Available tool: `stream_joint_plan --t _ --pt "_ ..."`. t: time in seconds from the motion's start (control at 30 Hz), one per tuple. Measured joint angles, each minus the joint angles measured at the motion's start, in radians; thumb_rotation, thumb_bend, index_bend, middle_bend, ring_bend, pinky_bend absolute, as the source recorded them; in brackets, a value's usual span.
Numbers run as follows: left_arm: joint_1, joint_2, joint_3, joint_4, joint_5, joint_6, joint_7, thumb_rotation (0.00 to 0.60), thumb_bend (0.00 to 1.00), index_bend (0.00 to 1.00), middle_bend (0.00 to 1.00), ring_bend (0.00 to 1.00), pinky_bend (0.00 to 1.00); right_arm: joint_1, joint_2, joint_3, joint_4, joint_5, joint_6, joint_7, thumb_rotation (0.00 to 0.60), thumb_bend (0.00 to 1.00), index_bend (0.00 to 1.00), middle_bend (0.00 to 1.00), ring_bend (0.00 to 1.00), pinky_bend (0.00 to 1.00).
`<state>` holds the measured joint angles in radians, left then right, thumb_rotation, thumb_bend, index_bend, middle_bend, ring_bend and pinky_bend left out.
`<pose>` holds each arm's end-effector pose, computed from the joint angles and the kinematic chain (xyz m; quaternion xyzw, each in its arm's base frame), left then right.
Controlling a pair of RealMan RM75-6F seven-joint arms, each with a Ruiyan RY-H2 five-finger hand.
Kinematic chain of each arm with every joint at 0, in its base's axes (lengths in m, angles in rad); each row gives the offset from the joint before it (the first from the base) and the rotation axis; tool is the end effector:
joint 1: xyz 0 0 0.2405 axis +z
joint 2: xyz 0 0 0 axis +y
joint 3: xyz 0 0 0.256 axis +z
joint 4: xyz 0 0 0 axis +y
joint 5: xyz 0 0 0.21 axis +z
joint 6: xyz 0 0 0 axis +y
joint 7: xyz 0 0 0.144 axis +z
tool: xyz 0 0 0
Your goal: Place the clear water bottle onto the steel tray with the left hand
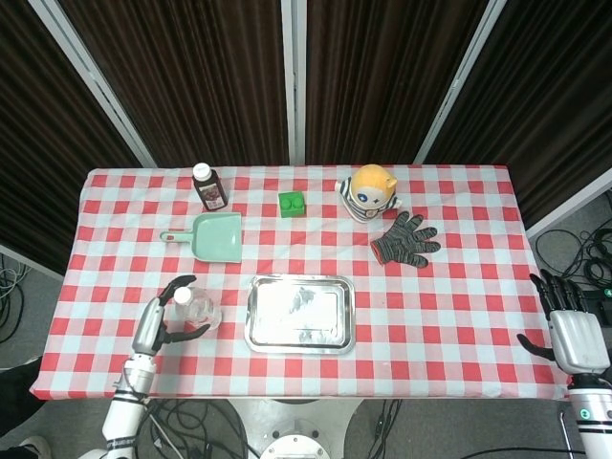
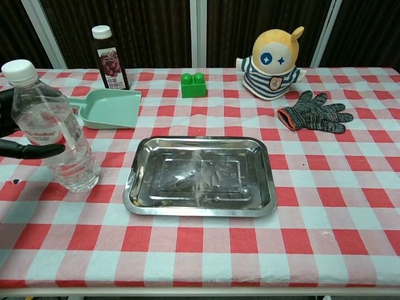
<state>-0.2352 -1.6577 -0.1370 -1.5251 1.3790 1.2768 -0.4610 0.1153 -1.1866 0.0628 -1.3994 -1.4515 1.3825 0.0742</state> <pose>-0.2260 0.2271 -0.0136 -0.3965 -0.6527 -0.5677 0.3073 -0.3529 -0.1965 0.1526 0.6028 -0.3960 0.3445 0.6010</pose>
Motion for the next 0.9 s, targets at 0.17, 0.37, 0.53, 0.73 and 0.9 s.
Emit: stream_joint_plan --t 0.17,0.37,0.53,0.73,0.9 --pt "-0.017 -0.007 -0.013 0.009 -0.008 -0.018 -0.010 0.600 0.01 0.28 0.34 0.23 0.28 0.000 0.001 0.001 0.004 0.002 -0.003 0.004 0.600 0.10 0.00 0.00 0.00 0.00" --pt "-0.028 -0.019 -0.038 0.013 -0.030 -0.016 -0.011 0.600 0.10 0.47 0.52 0.40 0.44 0.000 0.000 0.001 0.011 0.008 -0.007 0.009 0.600 0.10 0.00 0.00 0.00 0.00" --pt "-0.031 -0.021 -0.038 0.012 -0.032 -0.014 -0.012 0.600 0.16 0.54 0.59 0.47 0.52 -0.001 0.000 0.002 0.012 0.007 -0.006 0.011 0.600 0.10 0.00 0.00 0.00 0.00" --pt "-0.035 -0.017 -0.039 -0.004 -0.028 -0.012 -0.008 0.600 0.19 0.60 0.64 0.52 0.57 -0.001 0.000 0.002 0.016 0.007 -0.007 0.016 0.600 0.10 0.00 0.00 0.00 0.00" --pt "-0.050 0.001 -0.057 -0.036 -0.018 -0.010 0.001 0.600 0.19 0.60 0.65 0.52 0.57 -0.001 0.004 0.005 0.011 0.009 -0.003 0.018 0.600 0.10 0.00 0.00 0.00 0.00"
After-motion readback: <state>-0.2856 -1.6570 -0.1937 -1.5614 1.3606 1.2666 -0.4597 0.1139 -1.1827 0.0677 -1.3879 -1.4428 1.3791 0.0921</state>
